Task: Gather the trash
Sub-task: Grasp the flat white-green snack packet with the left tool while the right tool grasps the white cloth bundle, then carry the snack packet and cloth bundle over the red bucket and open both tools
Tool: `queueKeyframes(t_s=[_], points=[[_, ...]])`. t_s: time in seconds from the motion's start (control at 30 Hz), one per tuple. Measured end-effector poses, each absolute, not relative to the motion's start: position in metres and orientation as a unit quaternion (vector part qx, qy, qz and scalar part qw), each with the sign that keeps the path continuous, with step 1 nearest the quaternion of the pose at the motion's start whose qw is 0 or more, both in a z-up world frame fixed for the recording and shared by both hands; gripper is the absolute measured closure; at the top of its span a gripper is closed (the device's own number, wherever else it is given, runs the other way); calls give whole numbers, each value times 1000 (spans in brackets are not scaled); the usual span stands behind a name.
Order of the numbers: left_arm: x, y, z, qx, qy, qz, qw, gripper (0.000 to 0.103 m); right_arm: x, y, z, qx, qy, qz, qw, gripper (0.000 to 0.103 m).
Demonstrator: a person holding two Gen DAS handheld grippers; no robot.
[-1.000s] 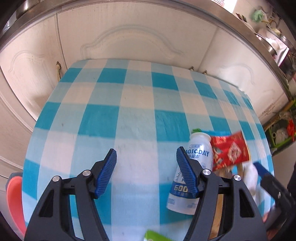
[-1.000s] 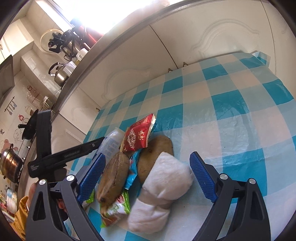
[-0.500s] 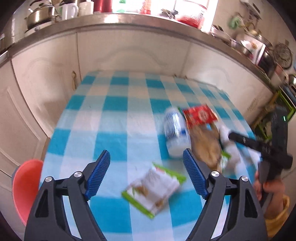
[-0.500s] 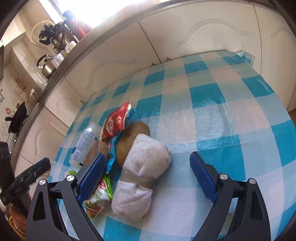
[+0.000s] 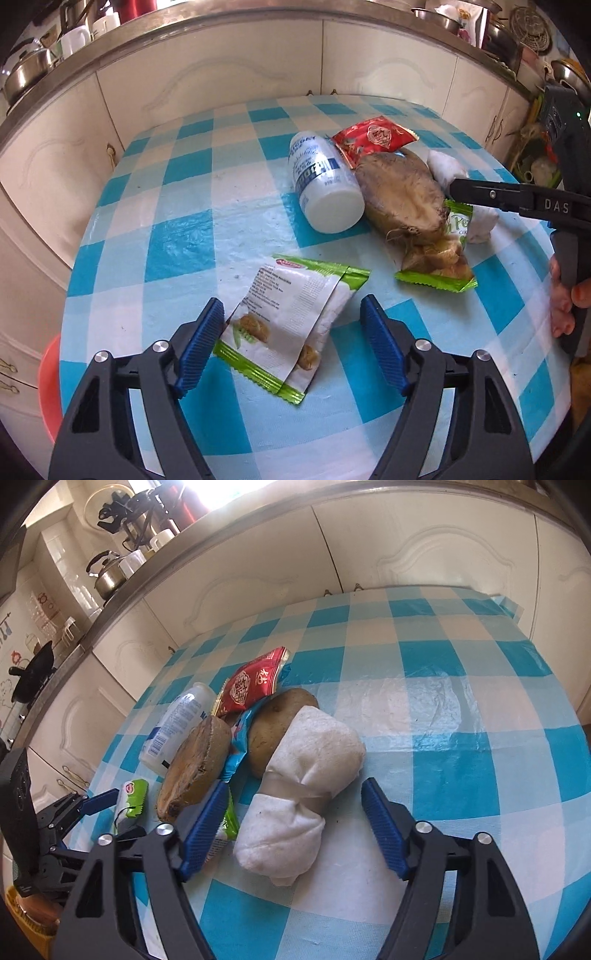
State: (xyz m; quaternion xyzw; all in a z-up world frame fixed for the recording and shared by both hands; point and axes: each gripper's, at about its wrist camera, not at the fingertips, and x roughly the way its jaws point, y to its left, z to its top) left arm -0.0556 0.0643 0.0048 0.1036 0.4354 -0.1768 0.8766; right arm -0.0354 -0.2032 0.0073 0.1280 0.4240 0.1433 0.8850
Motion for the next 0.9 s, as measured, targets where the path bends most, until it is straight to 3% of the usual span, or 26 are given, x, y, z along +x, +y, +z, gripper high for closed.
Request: queueKeyframes(t_s=[0.07,0.2,0.3,0.4,0.53,0.9], points=[[-53,64,5,101,436,-174,877,31,-34,-202,7,122,425,145,885,32],[-51,61,5,98,434,-169,879,36,-34,-199,7,109,425,141,887,49],[-50,60,6,93,433,-158,883,47,-32,-203,6,115,426,141,886,50],[-50,60,7,88,432,-144,886,51,-32,-200,6,104,427,138,888,50],[-51,60,8,81,430,-134,889,66,-32,-203,6,111,427,139,887,55],[-51,81,10,6,435,-125,892,69,-34,-230,10,198,396,172,880,60]])
